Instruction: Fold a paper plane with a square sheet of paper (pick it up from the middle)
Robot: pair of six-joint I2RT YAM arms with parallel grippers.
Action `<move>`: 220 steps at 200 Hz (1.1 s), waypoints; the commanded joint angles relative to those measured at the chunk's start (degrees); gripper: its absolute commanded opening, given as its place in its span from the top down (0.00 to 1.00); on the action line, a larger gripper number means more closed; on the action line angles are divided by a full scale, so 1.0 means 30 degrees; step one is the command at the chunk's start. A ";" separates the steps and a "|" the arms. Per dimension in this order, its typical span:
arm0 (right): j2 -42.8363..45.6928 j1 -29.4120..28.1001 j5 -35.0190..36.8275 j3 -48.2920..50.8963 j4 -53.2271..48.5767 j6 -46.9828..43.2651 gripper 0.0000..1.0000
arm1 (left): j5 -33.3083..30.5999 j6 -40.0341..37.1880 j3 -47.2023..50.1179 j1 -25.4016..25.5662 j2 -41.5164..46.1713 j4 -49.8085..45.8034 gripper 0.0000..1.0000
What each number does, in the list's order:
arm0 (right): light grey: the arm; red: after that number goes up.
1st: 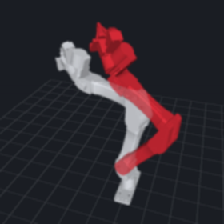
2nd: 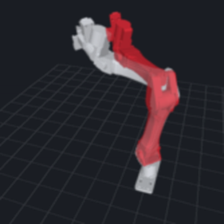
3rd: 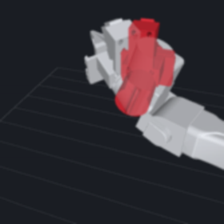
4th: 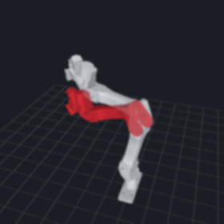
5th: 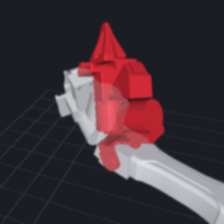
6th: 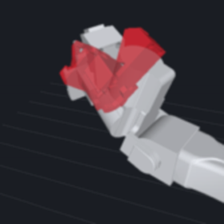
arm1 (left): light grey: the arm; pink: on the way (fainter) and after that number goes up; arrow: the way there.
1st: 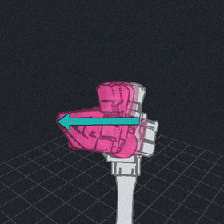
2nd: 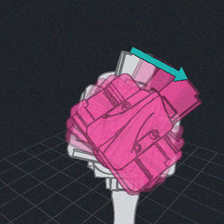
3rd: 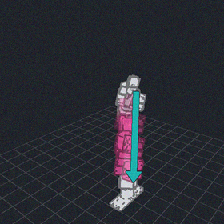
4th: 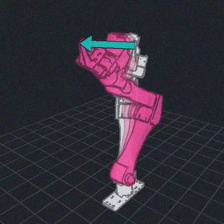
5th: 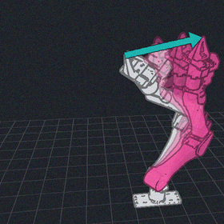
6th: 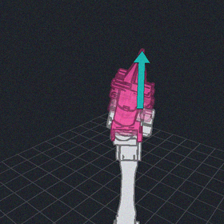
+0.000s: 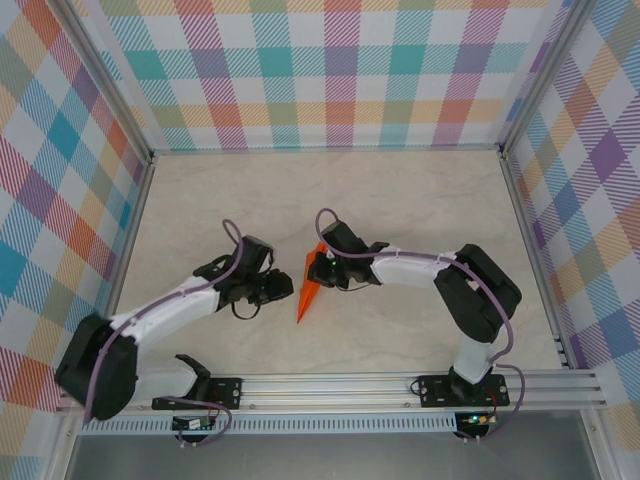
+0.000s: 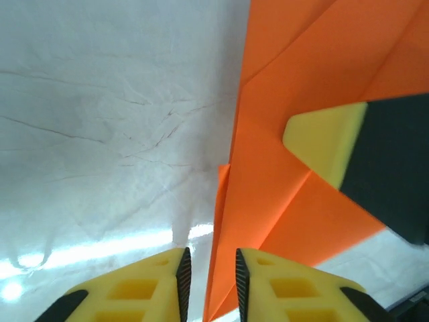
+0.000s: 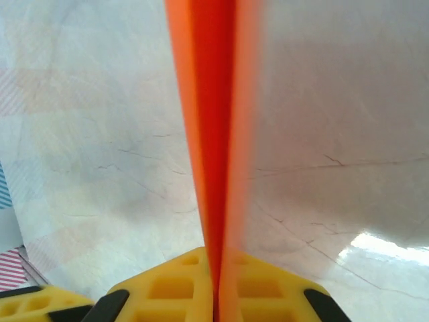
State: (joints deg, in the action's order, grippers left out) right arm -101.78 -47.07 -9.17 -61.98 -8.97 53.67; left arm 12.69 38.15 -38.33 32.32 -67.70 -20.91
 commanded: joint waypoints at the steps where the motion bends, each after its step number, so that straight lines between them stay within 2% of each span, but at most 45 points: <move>1: 0.0974 -0.0338 0.2826 -0.3128 -0.8700 -0.3749 0.92 | -0.2059 0.0242 0.1099 -0.0478 0.2879 -0.1971 0.69; 24: -0.0113 -0.0812 0.7571 -0.7070 -1.6568 -0.4699 0.90 | -0.2711 0.0632 0.2279 -0.0995 0.5864 -0.3008 0.66; 43: -0.1446 -0.1589 1.1287 -0.9617 -2.1367 -0.4726 0.89 | -0.3018 0.0731 0.2921 -0.1277 0.7639 -0.3742 0.63; 55: -0.2689 -0.2113 1.3079 -1.1195 -2.3913 -0.4506 0.88 | -0.4162 0.0841 0.2892 -0.1308 0.8375 -0.4828 0.63; 71: -0.4781 -0.2643 1.4277 -1.3187 -2.6370 -0.3719 0.88 | -0.5833 0.1419 0.2844 -0.1334 0.9420 -0.6158 0.62; 92: -0.8049 -0.3569 1.4092 -1.5894 -2.7349 -0.3736 0.86 | -0.7091 0.2137 0.2974 -0.1338 1.1273 -0.7050 0.59; 130: -1.2788 -0.5138 1.1499 -2.1846 -2.7027 -0.4026 0.78 | -0.8349 0.2599 0.3064 -0.1371 1.3430 -0.8578 0.55; 147: -1.3419 -0.5308 0.8608 -2.2843 -2.5058 -0.4434 0.74 | -0.8467 0.2631 0.2961 -0.1368 1.3544 -0.8984 0.54; 159: -1.2637 -0.5318 0.6330 -2.1870 -2.2558 -0.4804 0.65 | -0.8366 0.2664 0.2989 -0.1383 1.3489 -0.8944 0.53; 170: -1.1390 -0.5316 0.5194 -2.0632 -2.0667 -0.4896 0.54 | -0.8250 0.2659 0.3019 -0.1396 1.3362 -0.8824 0.53; 203: -0.5538 -0.4970 0.5201 -1.4623 -1.6355 -0.4625 0.20 | -0.7172 0.2517 0.3066 -0.1399 1.2862 -0.7791 0.51; 220: -0.2386 -0.4375 0.4836 -1.0597 -1.3783 -0.4198 0.13 | -0.5860 0.2518 0.3220 -0.1416 1.2153 -0.6478 0.50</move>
State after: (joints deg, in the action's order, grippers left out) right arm -121.47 -62.61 8.34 -104.44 -61.82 39.64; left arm -9.52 45.65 -29.61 28.73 -29.10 -45.28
